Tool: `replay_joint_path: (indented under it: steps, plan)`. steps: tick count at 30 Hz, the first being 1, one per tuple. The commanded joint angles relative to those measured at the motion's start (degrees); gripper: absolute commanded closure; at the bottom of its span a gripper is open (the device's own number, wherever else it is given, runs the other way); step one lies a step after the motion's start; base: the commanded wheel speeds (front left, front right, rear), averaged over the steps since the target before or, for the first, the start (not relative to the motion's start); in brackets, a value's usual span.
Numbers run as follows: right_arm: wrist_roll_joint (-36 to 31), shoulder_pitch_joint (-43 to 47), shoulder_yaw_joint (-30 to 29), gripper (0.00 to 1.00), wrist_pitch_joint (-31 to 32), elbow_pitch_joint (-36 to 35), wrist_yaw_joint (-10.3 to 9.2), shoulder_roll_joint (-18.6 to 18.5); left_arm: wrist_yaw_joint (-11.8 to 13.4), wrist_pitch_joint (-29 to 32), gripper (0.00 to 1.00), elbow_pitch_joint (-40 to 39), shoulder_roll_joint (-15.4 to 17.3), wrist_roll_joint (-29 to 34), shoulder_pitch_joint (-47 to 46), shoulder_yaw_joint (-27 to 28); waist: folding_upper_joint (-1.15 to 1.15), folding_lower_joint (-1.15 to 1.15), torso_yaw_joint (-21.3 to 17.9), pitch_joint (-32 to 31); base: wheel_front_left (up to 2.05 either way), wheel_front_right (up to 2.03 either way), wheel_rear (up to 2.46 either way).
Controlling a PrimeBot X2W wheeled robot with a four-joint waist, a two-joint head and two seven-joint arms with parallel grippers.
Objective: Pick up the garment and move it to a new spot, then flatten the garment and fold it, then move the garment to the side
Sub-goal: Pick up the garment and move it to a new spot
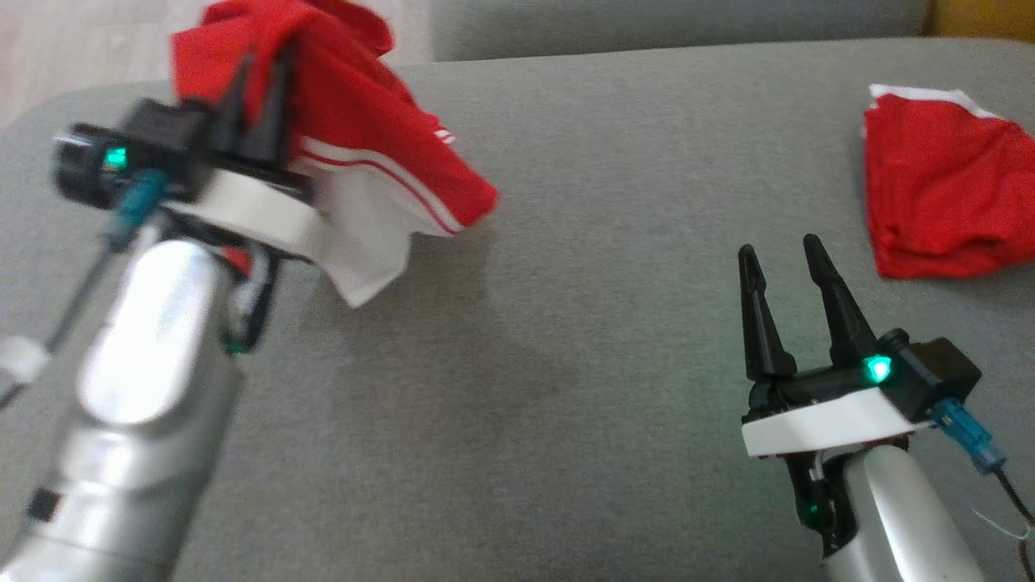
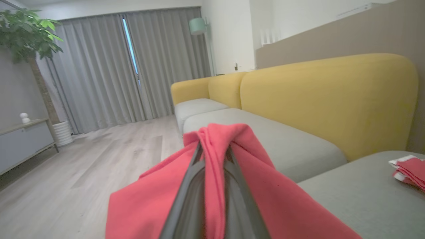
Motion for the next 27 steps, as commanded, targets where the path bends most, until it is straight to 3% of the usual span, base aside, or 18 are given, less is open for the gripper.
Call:
replay_joint_path:
  steps: [1, 6, 7, 8, 9, 17, 27]
  plan:
    - [0.5, -2.3, 1.3, 0.0, -0.5, -2.2, 0.37, -0.1, 0.4, 0.6, 1.0, -2.4, 0.6, 0.9, -1.1, 0.5, 0.0, 0.0, -2.0, 0.6, 0.0, 0.0, 0.0]
    - [1.4, -3.3, 1.3, 0.0, -0.5, -2.6, 0.37, -0.1, 0.1, 1.9, 1.0, -1.9, -4.6, 2.1, -0.2, -5.0, 0.0, 0.0, -5.8, 1.6, 0.0, 0.0, 0.0]
    - [1.5, -3.5, 1.2, 0.0, -0.5, -2.6, 0.37, -0.1, -0.1, 1.8, 0.79, -1.5, -5.9, 2.0, 0.0, -5.9, 0.0, 0.0, -6.3, 1.8, 0.0, 0.0, 0.0]
    - [1.6, -3.6, 1.1, 0.0, -0.5, -2.6, 0.37, -0.1, -0.1, 1.5, 0.47, -0.9, -7.0, 2.0, 0.2, -6.7, 0.0, 0.0, -6.9, 2.0, 0.0, 0.0, 0.0]
    - [1.6, -3.7, 1.0, 0.0, -0.5, -2.6, 0.37, -0.1, -0.2, 1.0, 0.0, -0.3, -7.9, 2.1, 0.2, -7.4, 0.0, 0.0, -7.2, 2.2, 0.0, 0.0, 0.0]
    - [1.4, -3.6, -0.3, 0.0, -0.5, -2.7, 0.37, -0.1, 1.0, -4.3, 0.0, 3.4, -9.7, 1.0, 0.6, -6.8, 0.0, 0.0, -7.2, 2.4, 0.0, 0.0, 0.0]
    - [-0.9, -1.5, -2.3, 0.0, -0.5, -1.8, 0.37, -0.1, 3.4, -11.3, 0.0, 2.2, -3.7, -2.0, 8.0, 1.4, 0.0, 0.0, -0.5, -0.9, 0.0, 0.0, 0.0]
